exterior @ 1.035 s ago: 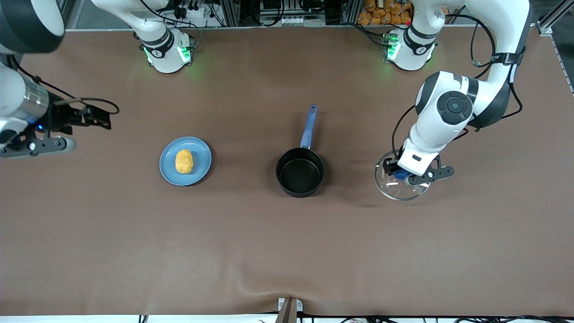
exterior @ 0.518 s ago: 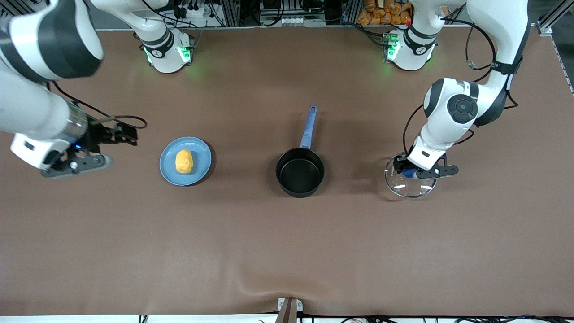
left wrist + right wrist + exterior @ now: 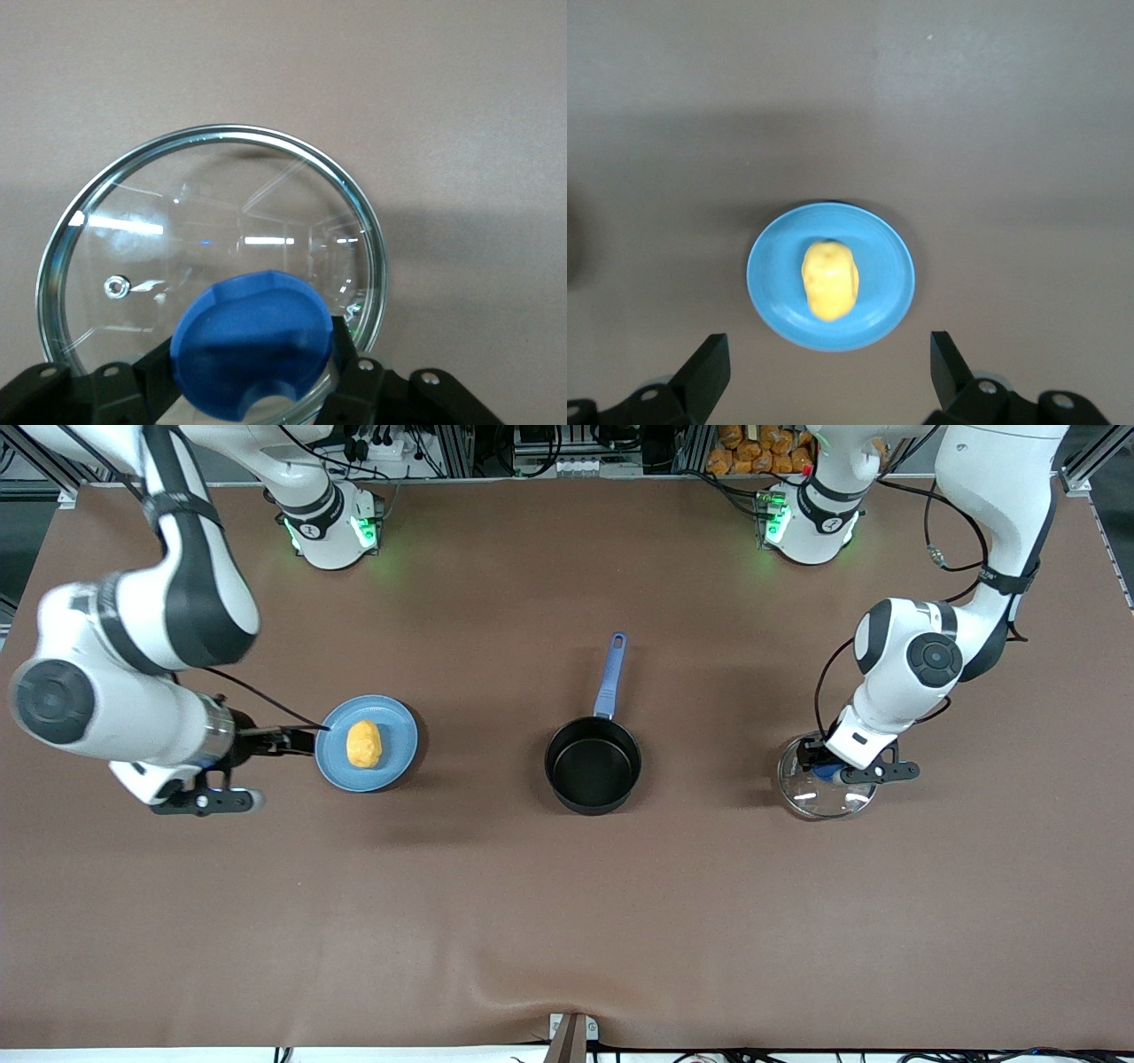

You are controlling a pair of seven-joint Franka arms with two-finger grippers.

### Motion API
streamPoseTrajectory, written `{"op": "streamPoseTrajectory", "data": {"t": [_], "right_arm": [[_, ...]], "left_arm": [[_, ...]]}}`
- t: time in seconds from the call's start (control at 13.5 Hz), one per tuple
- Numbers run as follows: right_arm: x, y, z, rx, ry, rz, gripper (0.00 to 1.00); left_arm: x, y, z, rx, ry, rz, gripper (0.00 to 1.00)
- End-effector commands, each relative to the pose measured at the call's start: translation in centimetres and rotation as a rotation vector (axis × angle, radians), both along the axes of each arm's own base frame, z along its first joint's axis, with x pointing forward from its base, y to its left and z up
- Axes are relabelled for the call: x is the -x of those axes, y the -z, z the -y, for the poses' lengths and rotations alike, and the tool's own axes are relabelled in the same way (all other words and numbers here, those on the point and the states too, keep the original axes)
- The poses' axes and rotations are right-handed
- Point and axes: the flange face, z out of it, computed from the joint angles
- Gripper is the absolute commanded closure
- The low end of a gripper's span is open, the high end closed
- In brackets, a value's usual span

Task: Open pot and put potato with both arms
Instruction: 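Set the lid down beside the pot while the right gripper reaches the potato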

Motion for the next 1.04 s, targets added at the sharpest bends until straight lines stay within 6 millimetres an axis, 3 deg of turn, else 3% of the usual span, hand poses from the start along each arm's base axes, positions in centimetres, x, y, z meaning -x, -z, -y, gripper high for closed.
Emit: {"op": "streamPoseTrajectory", "data": {"t": [0.0, 0.15, 0.3, 0.52, 0.96], "right_arm": [[3.9, 4.6, -0.6, -0.006, 0.020, 0.016, 0.00], [5.4, 8.1, -1.6, -0.010, 0.008, 0.045, 0.00], [6.8, 11.3, -1.3, -0.012, -0.006, 0.057, 0.00], [8.1, 13.4, -1.4, -0.005, -0.028, 0.056, 0.00], [10.1, 18.1, -1.6, -0.012, -0.049, 0.075, 0.00]], "left_arm": [[-0.3, 0.6, 0.4, 0.020, 0.007, 0.031, 0.45], [-0.3, 0.7, 0.4, 0.021, 0.007, 0.031, 0.13], [-0.4, 0.6, 0.5, 0.021, 0.008, 0.032, 0.03], [-0.5, -0.2, 0.6, 0.020, 0.011, 0.045, 0.00], [-2.1, -11.7, 0.3, -0.028, 0.008, 0.031, 0.00]]}}
